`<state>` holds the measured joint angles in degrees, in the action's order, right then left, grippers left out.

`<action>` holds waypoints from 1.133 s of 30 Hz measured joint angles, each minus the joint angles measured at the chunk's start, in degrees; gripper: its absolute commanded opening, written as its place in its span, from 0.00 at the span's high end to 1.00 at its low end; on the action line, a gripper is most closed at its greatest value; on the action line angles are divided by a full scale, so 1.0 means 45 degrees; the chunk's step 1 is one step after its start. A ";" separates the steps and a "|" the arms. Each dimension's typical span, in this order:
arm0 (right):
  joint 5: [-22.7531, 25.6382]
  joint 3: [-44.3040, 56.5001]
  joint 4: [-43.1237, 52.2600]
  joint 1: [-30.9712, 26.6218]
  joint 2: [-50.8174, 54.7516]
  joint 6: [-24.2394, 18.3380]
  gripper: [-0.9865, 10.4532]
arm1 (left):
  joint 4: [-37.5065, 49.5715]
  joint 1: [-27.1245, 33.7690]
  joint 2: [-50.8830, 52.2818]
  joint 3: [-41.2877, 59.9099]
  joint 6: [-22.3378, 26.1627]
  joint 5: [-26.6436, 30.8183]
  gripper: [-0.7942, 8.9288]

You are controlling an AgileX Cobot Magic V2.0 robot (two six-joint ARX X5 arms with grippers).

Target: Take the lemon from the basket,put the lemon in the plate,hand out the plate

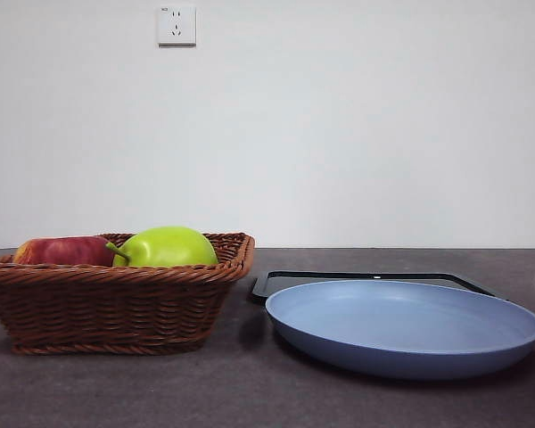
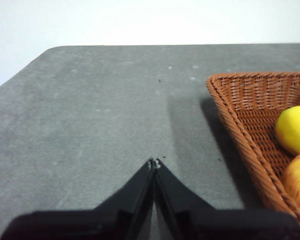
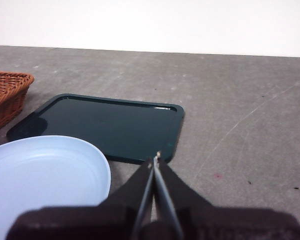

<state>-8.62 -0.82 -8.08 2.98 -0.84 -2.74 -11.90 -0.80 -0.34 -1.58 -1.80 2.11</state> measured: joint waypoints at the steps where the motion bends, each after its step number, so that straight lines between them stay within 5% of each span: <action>1: -0.0024 0.0000 -0.0005 0.0000 0.0000 0.0068 0.91 | 0.0000 0.0000 0.0000 0.0000 -0.0223 -0.0170 0.91; 4: -0.0078 0.0000 0.0000 0.0000 0.0000 0.0869 0.91 | 0.0010 0.0000 0.0000 0.0000 -0.1360 -0.1273 0.91; 8: -0.0083 0.0000 -0.0005 0.0000 0.0000 0.3235 0.91 | 0.0131 0.0000 0.0000 0.0000 -0.2919 -0.3400 0.91; 15: -0.0301 0.0000 -0.0005 0.0000 0.0000 0.7048 0.91 | 0.0199 0.0000 0.0000 0.0000 -0.3769 -0.5328 0.91; 26: -0.1190 -0.2501 -0.1763 0.0000 -0.1209 0.7902 0.91 | -0.0199 0.0000 -0.1491 -0.1953 -0.4527 -0.5323 0.91; 34: -0.1428 -0.5469 -0.3580 0.0000 -0.3453 0.7033 0.91 | -0.0355 0.0000 -0.4551 -0.4410 -0.4192 -0.5668 0.91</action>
<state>-15.05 -25.43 -24.18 2.98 -16.38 28.91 -13.50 -0.80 -20.82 -21.43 -20.67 -23.40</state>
